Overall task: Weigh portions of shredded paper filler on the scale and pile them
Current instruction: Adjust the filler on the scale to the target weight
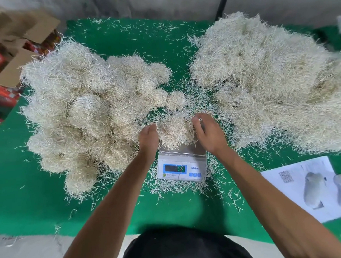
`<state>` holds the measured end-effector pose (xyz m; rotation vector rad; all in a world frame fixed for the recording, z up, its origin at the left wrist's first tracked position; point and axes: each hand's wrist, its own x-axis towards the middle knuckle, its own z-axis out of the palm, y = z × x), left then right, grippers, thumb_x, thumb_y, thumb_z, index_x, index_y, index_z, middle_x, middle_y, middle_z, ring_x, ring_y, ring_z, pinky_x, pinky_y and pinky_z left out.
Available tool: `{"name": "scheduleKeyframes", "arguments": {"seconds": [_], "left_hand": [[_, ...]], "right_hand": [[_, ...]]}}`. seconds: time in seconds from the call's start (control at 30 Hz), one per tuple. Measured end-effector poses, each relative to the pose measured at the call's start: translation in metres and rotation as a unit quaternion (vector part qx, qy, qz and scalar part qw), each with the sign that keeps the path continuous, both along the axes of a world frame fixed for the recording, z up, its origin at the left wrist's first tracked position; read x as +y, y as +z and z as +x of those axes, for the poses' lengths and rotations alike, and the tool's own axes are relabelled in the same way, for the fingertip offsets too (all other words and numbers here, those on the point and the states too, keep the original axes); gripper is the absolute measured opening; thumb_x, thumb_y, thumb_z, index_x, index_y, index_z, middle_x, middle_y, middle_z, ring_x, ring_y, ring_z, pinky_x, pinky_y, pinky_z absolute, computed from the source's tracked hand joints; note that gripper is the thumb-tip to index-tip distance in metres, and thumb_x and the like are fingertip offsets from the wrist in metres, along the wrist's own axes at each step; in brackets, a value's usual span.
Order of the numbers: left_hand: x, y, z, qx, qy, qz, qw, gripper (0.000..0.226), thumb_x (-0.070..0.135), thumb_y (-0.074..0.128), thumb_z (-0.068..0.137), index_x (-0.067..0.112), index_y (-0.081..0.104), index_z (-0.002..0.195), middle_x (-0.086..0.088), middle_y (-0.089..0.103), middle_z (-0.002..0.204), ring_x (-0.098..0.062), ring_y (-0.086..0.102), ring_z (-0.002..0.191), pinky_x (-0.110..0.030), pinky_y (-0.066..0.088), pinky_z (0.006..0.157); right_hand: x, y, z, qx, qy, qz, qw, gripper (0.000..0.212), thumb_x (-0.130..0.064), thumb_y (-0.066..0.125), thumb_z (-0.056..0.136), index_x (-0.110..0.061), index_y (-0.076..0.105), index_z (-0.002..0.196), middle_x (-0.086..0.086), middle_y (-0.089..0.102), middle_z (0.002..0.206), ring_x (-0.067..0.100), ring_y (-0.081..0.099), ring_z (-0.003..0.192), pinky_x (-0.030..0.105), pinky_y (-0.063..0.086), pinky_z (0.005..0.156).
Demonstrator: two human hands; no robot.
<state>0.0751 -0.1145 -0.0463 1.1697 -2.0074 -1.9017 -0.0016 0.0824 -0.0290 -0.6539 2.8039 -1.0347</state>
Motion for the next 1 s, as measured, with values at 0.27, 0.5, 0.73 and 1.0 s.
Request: {"name": "scheduleKeyframes", "arguments": {"seconds": [0.27, 0.5, 0.73, 1.0], "left_hand": [[-0.005, -0.006, 0.001, -0.012, 0.018, -0.003, 1.0, 0.029, 0.032, 0.044, 0.104, 0.021, 0.047, 0.077, 0.007, 0.034, 0.064, -0.011, 0.03, 0.057, -0.026, 0.032, 0.052], [-0.005, -0.006, 0.001, -0.016, 0.027, 0.031, 0.999, 0.032, 0.033, 0.048, 0.102, 0.031, 0.041, 0.072, -0.003, 0.046, 0.08, -0.017, 0.043, 0.081, -0.038, 0.042, 0.072], [-0.007, -0.006, 0.001, -0.009, 0.028, 0.039, 0.999, 0.031, 0.036, 0.049, 0.102, 0.03, 0.041, 0.073, -0.006, 0.049, 0.085, -0.019, 0.046, 0.087, -0.038, 0.044, 0.076], [0.008, 0.015, -0.024, -0.057, -0.031, 0.05, 0.997, 0.079, 0.072, 0.033, 0.096, 0.033, 0.009, 0.16, 0.0, 0.014, 0.167, -0.031, 0.022, 0.15, -0.058, 0.017, 0.118]], "right_hand": [[0.001, -0.008, 0.006, 0.007, -0.012, -0.008, 1.0, 0.052, -0.049, 0.034, 0.112, -0.01, 0.055, 0.14, 0.009, 0.064, 0.128, 0.02, 0.063, 0.109, 0.032, 0.049, 0.09], [-0.01, -0.012, 0.002, 0.01, -0.014, -0.019, 1.0, 0.041, -0.045, 0.032, 0.112, -0.015, 0.06, 0.11, 0.002, 0.063, 0.094, 0.018, 0.062, 0.081, 0.031, 0.05, 0.069], [-0.016, -0.018, -0.002, 0.011, -0.029, -0.038, 0.999, 0.034, -0.044, 0.035, 0.112, -0.021, 0.059, 0.107, -0.003, 0.064, 0.086, 0.016, 0.063, 0.074, 0.028, 0.05, 0.062], [-0.056, -0.025, 0.012, -0.25, -0.055, -0.18, 0.95, 0.05, -0.057, 0.038, 0.108, -0.025, 0.048, 0.145, 0.0, 0.059, 0.137, 0.023, 0.055, 0.126, 0.048, 0.039, 0.118]]}}
